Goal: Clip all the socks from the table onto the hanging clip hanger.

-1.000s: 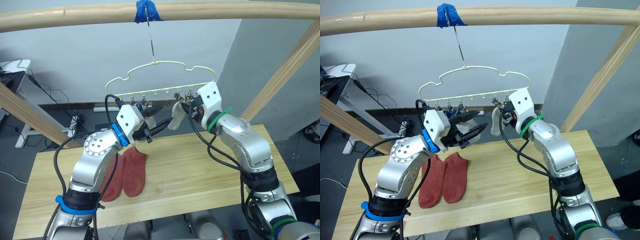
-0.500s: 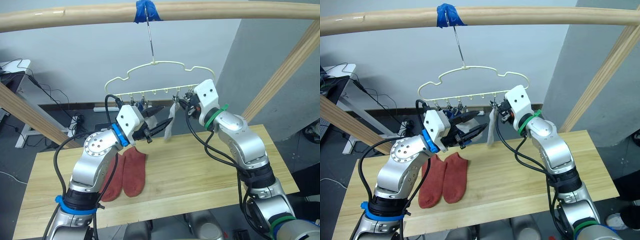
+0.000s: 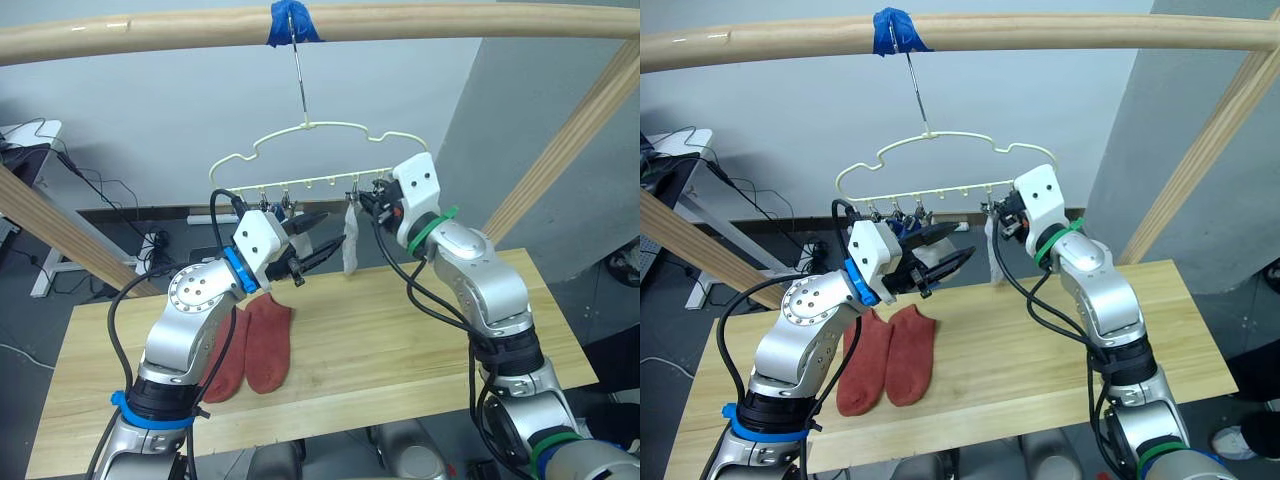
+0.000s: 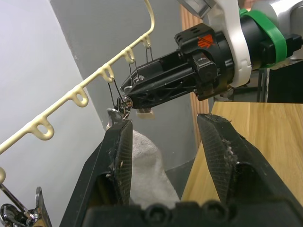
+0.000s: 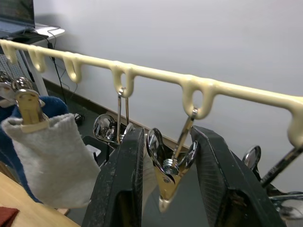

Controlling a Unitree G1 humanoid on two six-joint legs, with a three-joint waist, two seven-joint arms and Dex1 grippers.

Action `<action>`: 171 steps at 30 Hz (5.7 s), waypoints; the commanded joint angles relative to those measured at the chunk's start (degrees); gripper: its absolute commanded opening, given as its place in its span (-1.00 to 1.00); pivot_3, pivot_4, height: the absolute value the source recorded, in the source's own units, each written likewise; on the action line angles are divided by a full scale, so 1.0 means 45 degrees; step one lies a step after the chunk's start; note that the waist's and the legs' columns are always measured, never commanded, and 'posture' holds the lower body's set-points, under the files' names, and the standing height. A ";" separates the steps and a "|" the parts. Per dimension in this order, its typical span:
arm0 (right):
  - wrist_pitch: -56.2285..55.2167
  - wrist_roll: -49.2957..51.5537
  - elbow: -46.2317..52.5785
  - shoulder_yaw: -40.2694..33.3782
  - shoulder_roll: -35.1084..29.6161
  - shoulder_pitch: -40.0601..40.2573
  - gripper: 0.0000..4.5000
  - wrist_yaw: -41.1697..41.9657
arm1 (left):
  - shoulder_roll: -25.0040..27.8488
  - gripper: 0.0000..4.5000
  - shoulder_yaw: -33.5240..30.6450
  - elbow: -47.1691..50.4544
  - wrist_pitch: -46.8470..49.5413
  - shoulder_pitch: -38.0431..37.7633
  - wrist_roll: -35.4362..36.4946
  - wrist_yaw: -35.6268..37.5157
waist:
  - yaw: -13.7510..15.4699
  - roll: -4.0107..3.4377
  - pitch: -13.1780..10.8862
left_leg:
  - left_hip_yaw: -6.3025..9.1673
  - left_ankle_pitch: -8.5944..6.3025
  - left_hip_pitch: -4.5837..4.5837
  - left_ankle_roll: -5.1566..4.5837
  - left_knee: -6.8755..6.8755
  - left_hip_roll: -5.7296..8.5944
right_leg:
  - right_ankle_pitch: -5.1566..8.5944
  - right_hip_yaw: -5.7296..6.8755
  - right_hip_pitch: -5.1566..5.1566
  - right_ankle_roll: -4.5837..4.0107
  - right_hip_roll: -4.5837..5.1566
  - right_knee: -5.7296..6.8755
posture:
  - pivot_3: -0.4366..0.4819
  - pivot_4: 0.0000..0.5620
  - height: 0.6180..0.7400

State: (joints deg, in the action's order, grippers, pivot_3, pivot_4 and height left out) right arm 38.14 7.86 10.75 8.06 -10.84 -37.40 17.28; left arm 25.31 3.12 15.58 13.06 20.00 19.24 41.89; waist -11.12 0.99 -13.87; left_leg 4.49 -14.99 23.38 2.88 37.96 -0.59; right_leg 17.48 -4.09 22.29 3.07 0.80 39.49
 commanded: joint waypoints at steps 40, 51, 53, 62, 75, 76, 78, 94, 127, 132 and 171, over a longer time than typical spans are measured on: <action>0.0580 0.0202 0.0464 -0.0147 0.0164 -0.0425 -1.00 0.0356 | -0.3280 0.98 -0.0696 -0.5323 0.2194 -0.2795 -0.3522 -0.7436 | 0.0004 -0.0003 0.0006 | -0.0010 0.0032 -0.0048 -0.0047 0.0006 0.0035 | 0.0000 -0.0004 -0.0009 0.0000 0.0040 0.0092 | -0.57 -0.19 1.00; 0.0817 0.0224 0.0611 -0.0191 0.0178 -0.0402 -1.00 0.0363 | -0.3492 0.36 -0.0504 -0.5188 0.3211 -0.2994 -0.3586 -0.7501 | -0.0011 -0.0004 0.0006 | -0.0019 0.0031 -0.0084 -0.0046 0.0002 0.0035 | 0.0000 -0.0013 -0.0037 0.0001 0.0043 0.0094 | -0.58 -0.17 1.00; 0.0824 0.0231 0.0611 -0.0201 0.0185 -0.0407 -1.00 0.0360 | -0.3482 0.10 -0.0477 -0.5088 0.3249 -0.3076 -0.3609 -0.7479 | -0.0008 -0.0004 0.0006 | -0.0020 0.0031 -0.0084 -0.0046 0.0002 0.0036 | 0.0000 -0.0013 -0.0037 0.0001 0.0042 0.0094 | -0.58 -0.17 1.00; 0.0819 0.0220 0.0559 -0.0256 0.0195 -0.0444 -1.00 0.0323 | -0.3463 -0.98 0.0577 -0.4141 0.2173 -0.3361 -0.3307 -0.5732 | -0.0005 -0.0004 0.0006 | -0.0021 0.0031 -0.0084 -0.0046 -0.0002 0.0037 | 0.0000 -0.0013 -0.0038 0.0001 0.0043 0.0090 | -0.58 -0.17 1.00; 0.0985 0.0214 0.0700 -0.0441 0.0174 -0.0466 -1.00 0.0200 | -0.5572 -0.98 0.2094 -0.1260 0.1738 -0.1956 -0.1516 -0.3971 | -0.0035 -0.0001 0.0002 | -0.0023 0.0030 -0.0059 -0.0047 -0.0028 0.0031 | 0.0000 -0.0015 -0.0033 0.0001 0.0031 0.0028 | -0.62 -0.17 1.00; 0.0997 0.0212 0.0705 -0.0461 0.0176 -0.0477 -1.00 0.0206 | -0.5880 -0.98 0.1958 -0.1433 0.1560 -0.1768 -0.1615 -0.4365 | -0.0031 -0.0001 0.0002 | -0.0021 0.0030 -0.0056 -0.0047 -0.0027 0.0031 | 0.0000 -0.0013 -0.0033 0.0001 0.0029 0.0026 | -0.62 -0.17 1.00; 0.1017 0.0213 0.0710 -0.0488 0.0185 -0.0491 -1.00 0.0213 | -0.6234 -0.98 0.1797 -0.1684 0.1349 -0.1545 -0.1721 -0.4836 | -0.0027 0.0000 0.0001 | -0.0023 0.0030 -0.0054 -0.0047 -0.0024 0.0034 | 0.0000 -0.0016 -0.0034 0.0002 0.0028 0.0024 | -0.62 -0.17 1.00; 0.1233 0.0266 0.0841 -0.0488 0.0303 -0.0461 -1.00 0.0126 | -0.7394 -0.98 0.2032 -0.2284 0.0356 -0.0810 -0.1396 -0.6350 | -0.0014 0.0000 0.0001 | -0.0014 0.0030 -0.0024 -0.0047 -0.0026 0.0035 | -0.0004 -0.0007 -0.0031 0.0008 0.0026 -0.0020 | -0.63 -0.17 1.00; 0.2651 0.0745 0.0955 -0.0895 0.0976 -0.0348 -1.00 -0.0230 | -0.7860 -0.98 0.1992 -0.2559 -0.0313 0.0229 -0.0529 -0.7711 | -0.0006 0.0000 0.0002 | -0.0007 0.0030 -0.0001 -0.0047 -0.0026 0.0037 | -0.0007 -0.0001 -0.0024 0.0015 0.0026 -0.0049 | -0.62 -0.23 1.00; 0.3087 0.1173 0.1176 -0.1239 0.1301 -0.0361 -0.46 -0.0322 | -0.7861 -1.00 0.2005 -0.2680 -0.0432 0.0327 -0.0533 -0.7757 | -0.0023 0.0000 0.0002 | -0.0007 0.0030 0.0005 -0.0048 -0.0026 0.0037 | -0.0011 -0.0002 -0.0023 0.0021 0.0026 -0.0060 | -0.62 -0.23 1.00; 0.3114 0.3288 0.6101 -0.2740 -0.2426 0.2813 0.36 -0.0031 | -0.0583 0.09 0.1226 0.1062 0.2226 -0.0895 0.1625 -0.0048 | 0.0011 -0.0002 0.0002 | -0.0001 0.0030 0.0041 -0.0049 -0.0021 0.0025 | -0.0014 0.0005 -0.0005 0.0026 0.0011 -0.0088 | -0.60 -0.23 1.00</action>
State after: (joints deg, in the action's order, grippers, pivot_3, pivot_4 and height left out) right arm 54.13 23.62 37.48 -3.37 -21.95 -24.70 18.35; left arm 22.31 10.16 17.54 22.53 15.18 24.65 39.94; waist -11.07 0.98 -13.86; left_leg 4.48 -14.85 23.57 2.66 37.87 -0.49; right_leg 17.42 -4.07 22.27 3.18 0.83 39.09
